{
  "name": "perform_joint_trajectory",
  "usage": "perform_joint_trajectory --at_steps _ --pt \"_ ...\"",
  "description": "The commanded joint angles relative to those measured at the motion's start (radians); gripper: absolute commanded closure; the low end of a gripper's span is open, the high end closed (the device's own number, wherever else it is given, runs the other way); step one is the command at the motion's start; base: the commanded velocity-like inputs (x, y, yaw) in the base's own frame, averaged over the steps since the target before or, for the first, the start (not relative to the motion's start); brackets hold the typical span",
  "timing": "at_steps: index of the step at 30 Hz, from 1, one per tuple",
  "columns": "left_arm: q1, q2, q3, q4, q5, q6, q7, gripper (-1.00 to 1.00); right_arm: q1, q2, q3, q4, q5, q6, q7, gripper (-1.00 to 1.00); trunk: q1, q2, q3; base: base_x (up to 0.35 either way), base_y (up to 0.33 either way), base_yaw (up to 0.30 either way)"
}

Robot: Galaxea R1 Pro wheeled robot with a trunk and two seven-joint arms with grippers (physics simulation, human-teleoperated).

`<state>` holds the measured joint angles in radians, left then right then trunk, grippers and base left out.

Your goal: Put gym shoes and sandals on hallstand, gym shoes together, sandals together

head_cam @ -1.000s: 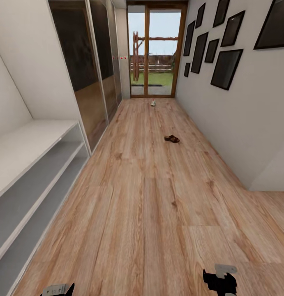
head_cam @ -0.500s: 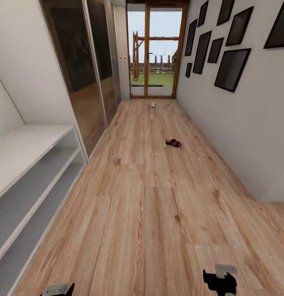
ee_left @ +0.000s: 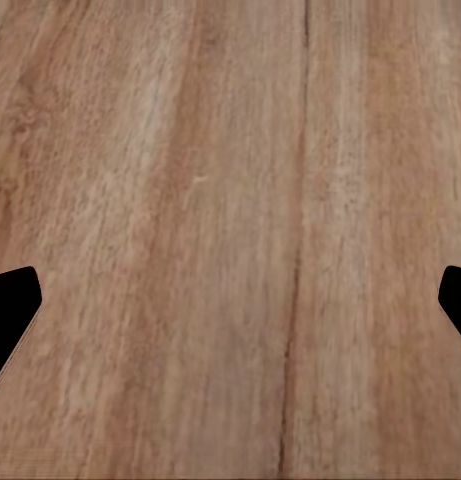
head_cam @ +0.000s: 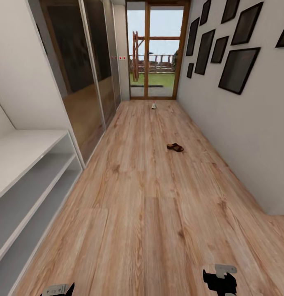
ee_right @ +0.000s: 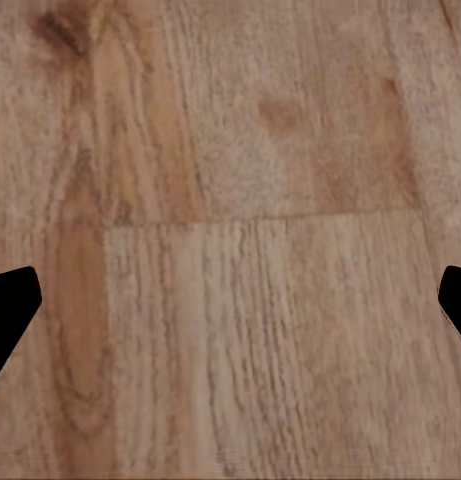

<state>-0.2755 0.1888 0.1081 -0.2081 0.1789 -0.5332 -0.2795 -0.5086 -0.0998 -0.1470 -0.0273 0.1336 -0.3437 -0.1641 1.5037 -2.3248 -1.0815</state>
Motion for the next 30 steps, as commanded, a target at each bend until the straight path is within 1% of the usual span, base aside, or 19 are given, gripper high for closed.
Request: perform_joint_trajectory --at_steps 1,30 --pt "-0.001 0.000 0.004 0.001 0.009 0.000 -0.010 -1.00 -0.001 0.000 -0.008 0.001 0.011 -0.003 -0.003 -1.00 0.000 0.000 -0.001 0.339 0.000 0.000" --pt "-0.001 0.001 0.005 0.001 0.010 -0.001 -0.010 -1.00 -0.001 0.000 -0.008 0.001 0.011 -0.003 -0.003 -1.00 0.000 0.000 -0.001 0.339 0.005 0.000"
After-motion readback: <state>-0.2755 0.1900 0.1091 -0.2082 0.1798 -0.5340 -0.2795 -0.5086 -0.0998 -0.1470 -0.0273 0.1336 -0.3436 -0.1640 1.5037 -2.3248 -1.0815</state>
